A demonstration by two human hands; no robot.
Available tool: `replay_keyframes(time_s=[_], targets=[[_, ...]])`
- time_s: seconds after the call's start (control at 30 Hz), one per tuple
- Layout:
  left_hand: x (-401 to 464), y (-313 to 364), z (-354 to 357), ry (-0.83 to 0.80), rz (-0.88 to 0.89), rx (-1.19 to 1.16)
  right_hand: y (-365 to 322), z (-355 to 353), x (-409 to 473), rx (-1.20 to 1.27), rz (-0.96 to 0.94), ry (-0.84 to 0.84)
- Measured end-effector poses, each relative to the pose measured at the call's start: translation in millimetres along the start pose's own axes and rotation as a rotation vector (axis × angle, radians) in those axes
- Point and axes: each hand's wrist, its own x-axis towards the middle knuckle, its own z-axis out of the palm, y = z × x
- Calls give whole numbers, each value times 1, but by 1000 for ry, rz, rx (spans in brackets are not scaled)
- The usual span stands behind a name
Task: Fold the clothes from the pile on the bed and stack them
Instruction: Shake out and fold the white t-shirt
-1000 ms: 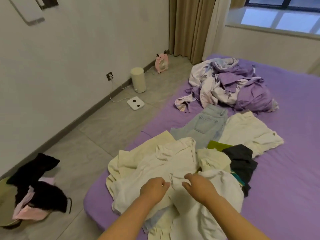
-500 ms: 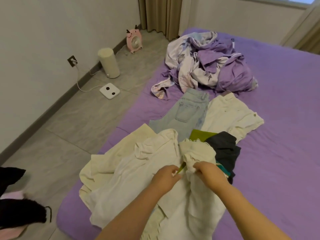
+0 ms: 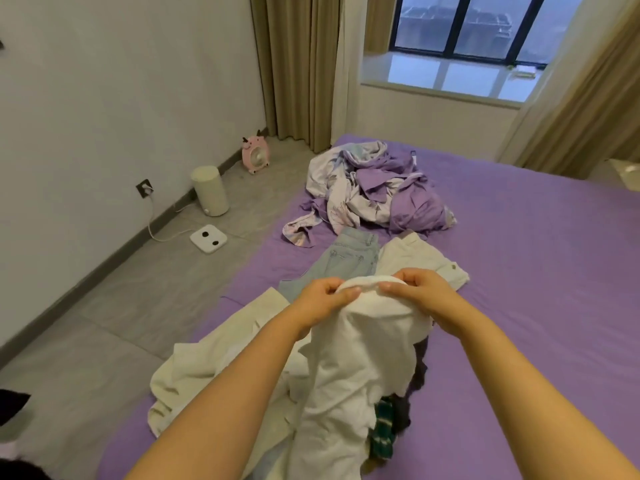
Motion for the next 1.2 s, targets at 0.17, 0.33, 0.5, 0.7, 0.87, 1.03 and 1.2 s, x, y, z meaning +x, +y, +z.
replay_keyframes(time_s=[0.17,0.33,0.5,0.7,0.87,1.03,1.2], targets=[[-26,63,2,185,201,83,-45,-33,-40,74,-114,53],[-52,107,22,511,378,236,-98,-53,-70,239,-218,86],[-95,122,59,384,451,142,-132,-63,-95,344,-283,-49],[-130,131,79,538,384,85,-148,-64,-119,330,-376,-186],[-160,139,72,531,462,89,-138,-70,-140,120,-491,-63],[-178,163,75,430,560,153,-119,-75,-162,-249,-568,76],[-190,175,65,286,517,324,-112,-89,-189,-97,-574,101]])
